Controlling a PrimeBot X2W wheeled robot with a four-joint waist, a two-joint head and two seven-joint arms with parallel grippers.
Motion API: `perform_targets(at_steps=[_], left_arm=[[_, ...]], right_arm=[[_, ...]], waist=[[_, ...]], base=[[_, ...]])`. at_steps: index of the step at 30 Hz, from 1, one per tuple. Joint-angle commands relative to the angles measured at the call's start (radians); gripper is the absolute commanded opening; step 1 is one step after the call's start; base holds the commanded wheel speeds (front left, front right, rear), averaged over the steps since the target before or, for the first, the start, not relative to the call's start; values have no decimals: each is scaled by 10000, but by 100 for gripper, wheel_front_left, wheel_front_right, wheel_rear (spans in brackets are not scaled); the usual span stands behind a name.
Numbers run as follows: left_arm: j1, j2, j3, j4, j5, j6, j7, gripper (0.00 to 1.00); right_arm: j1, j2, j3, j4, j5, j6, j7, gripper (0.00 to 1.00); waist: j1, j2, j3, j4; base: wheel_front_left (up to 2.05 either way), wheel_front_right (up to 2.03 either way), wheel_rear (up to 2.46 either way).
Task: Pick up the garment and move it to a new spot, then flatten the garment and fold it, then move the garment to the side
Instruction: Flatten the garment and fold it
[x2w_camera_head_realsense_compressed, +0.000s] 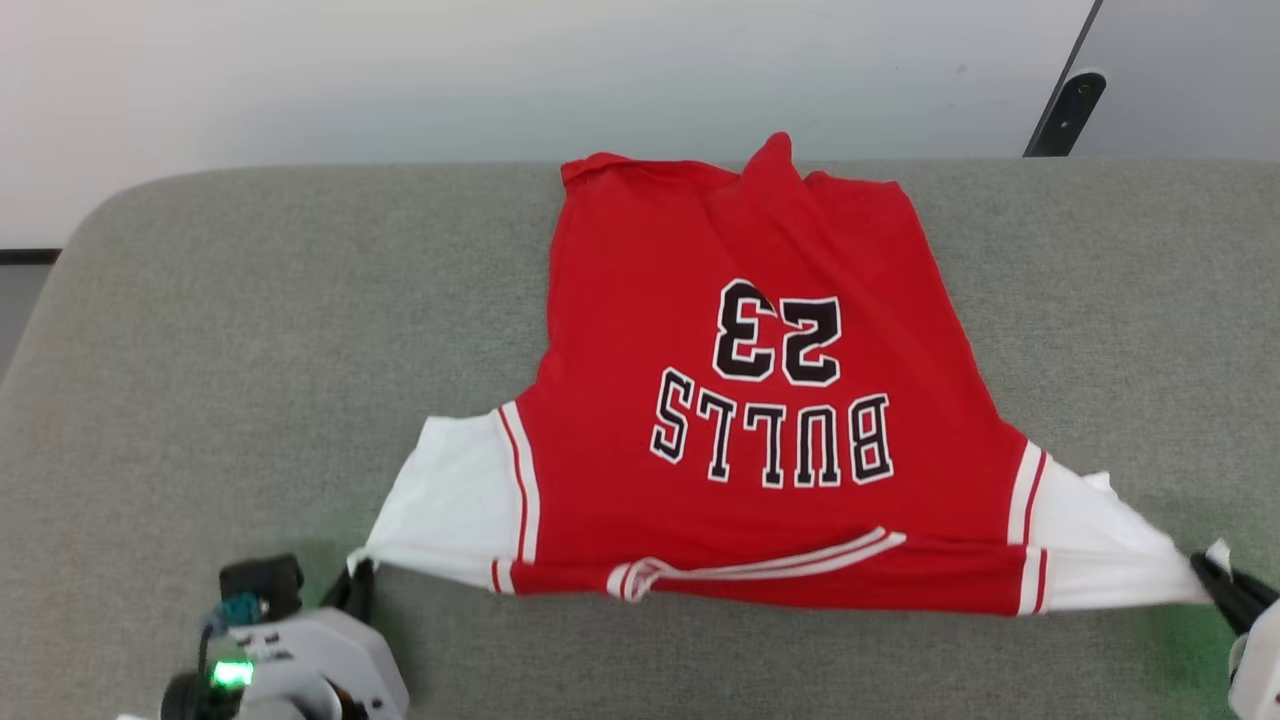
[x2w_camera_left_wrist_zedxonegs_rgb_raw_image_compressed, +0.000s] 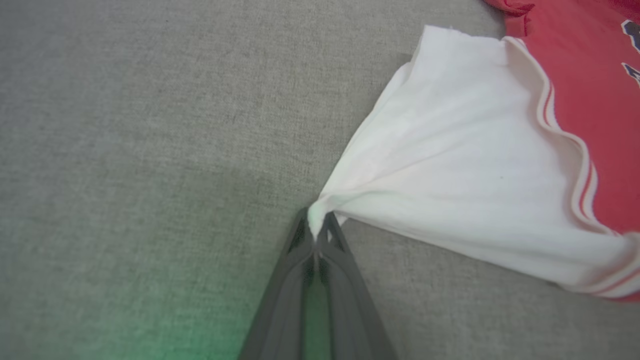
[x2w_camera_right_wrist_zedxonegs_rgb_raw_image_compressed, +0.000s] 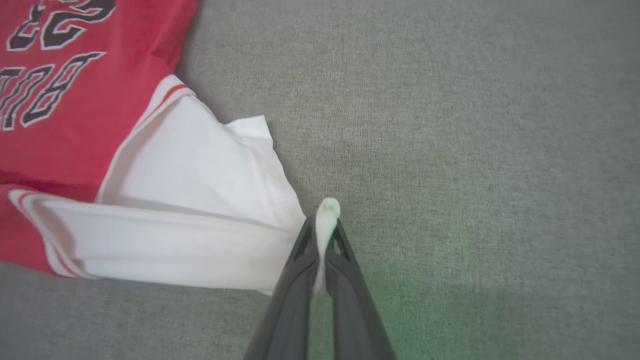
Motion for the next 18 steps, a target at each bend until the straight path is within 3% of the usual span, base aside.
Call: perform_targets(at_steps=[1,9,18], left_arm=[[1178,-38,-178,304,-116,217,579,0],[2995,102,-858,-2639,75,1349,1924,0],[3495,374,-1140,-5274,117,2339,2977,0]], right_arm=[[198,-69,-146,-47,-26,-21,77,0],[884,-246,-21,-1080,-277,-20,363,0],[630,-156,697,-1278,-394,-18,691,0]], waist=[[0,0,-6,2],[0,0,4,42],[0,0,70,20]], base=[[0,0,0],[0,0,0],[0,0,0]])
